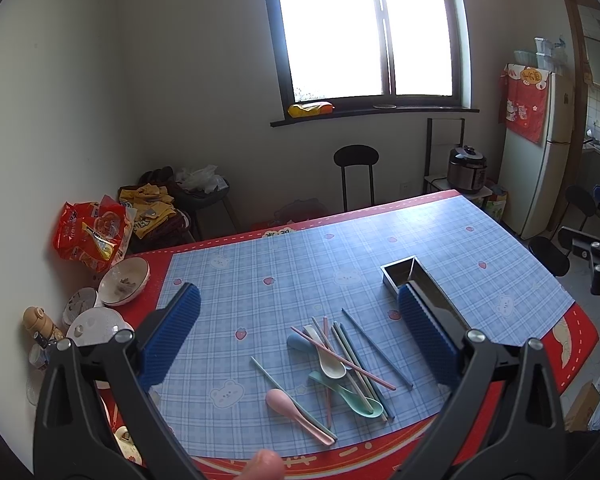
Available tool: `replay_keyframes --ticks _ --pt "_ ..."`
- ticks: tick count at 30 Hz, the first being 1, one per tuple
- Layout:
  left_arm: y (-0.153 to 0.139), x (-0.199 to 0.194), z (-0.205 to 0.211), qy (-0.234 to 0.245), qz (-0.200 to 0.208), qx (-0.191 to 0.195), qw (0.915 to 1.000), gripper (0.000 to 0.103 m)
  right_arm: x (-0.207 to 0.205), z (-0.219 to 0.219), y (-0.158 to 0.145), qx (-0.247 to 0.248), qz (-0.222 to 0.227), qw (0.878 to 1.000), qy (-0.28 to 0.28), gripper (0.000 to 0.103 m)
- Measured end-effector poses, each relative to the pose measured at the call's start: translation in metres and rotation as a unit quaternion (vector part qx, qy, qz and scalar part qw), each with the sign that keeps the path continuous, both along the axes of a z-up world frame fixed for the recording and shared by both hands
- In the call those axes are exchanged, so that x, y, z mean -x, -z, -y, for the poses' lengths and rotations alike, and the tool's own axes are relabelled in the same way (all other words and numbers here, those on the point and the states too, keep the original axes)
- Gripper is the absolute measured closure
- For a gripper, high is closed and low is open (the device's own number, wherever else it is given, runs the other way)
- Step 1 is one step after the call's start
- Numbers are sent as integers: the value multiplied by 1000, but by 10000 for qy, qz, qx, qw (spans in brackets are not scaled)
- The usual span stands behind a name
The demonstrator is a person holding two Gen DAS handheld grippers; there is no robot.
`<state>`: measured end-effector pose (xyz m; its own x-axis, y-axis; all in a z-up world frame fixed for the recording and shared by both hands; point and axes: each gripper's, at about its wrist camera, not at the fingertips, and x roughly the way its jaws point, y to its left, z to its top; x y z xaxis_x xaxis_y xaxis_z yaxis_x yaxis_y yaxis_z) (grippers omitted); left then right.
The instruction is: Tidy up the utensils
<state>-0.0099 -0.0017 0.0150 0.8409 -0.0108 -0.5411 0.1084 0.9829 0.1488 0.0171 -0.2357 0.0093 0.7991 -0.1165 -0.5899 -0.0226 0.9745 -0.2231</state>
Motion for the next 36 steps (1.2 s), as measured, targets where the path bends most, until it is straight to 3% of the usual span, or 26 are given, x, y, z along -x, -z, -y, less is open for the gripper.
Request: replay_keyframes --ticks 24,32,36 --pt "1 -6 1 -63 -76 39 9999 5 -4 -6 6 29 -50 10000 -31 6" --pt "25 -18 -18 -328 -374 136 9987 5 -19 -9 38 -136 -313 9990 -280 6" --pt "46 -28 -31 -430 -709 206 9963 5 -31 -13 60 -168 -509 9971 -540 6"
